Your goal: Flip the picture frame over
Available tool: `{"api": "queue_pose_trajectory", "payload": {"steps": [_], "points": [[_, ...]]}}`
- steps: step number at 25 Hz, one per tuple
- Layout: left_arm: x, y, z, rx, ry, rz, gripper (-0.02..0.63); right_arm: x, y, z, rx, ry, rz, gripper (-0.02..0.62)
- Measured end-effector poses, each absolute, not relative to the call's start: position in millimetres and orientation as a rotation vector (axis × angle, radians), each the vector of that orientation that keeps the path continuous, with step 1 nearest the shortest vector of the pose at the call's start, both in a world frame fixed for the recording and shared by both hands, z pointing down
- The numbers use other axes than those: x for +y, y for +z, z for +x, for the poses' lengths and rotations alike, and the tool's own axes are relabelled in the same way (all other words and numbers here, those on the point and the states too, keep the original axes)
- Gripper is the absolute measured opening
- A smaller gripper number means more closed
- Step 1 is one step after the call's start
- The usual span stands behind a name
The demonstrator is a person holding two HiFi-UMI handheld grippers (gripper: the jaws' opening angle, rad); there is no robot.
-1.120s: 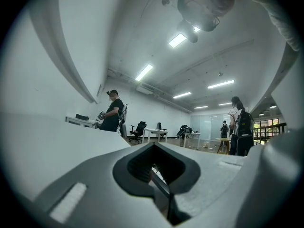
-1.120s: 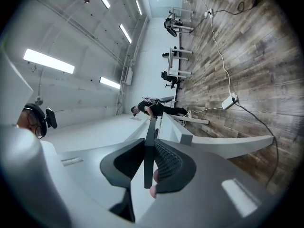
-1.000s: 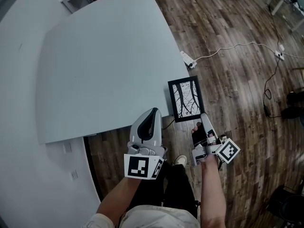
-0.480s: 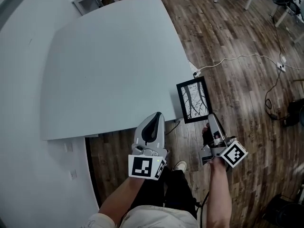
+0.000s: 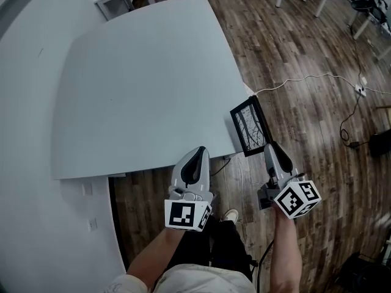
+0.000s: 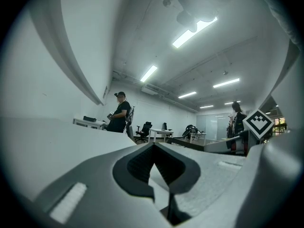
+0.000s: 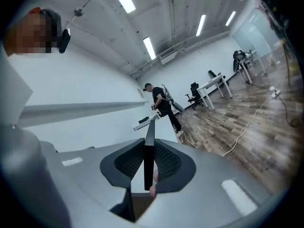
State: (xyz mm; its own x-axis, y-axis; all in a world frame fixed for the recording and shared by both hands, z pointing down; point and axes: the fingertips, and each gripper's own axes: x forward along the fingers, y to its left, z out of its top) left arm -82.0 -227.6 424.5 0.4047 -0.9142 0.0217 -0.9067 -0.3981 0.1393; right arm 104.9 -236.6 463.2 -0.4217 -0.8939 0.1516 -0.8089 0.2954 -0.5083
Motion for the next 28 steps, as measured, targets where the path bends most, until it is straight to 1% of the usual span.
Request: {"api": "queue_pose_trajectory", "payload": {"steps": [4, 9, 17, 28], "points": [[-228.7, 425.8, -85.7, -1.651, -0.085, 2.517, 0.0, -241.5, 461.0, 94.7, 2.579, -0.561, -1.768, 0.089], [-223.8, 426.0, -82.3, -1.646, -0.088, 2.51, 0.0, -242.0, 467.8, 80.6, 2.86, -0.101, -2.018, 0.089], [-226.9, 425.0, -86.0, -1.662, -0.086, 2.508, 0.0, -238.6, 480.4, 64.5, 3.02, 0.294, -2.121, 0.089], [-224.5, 426.2, -91.2, -1.673, -0.077, 2.501, 0.0, -225.4, 497.1, 34.3, 3.114, 1.126, -2.163, 0.089]]}}
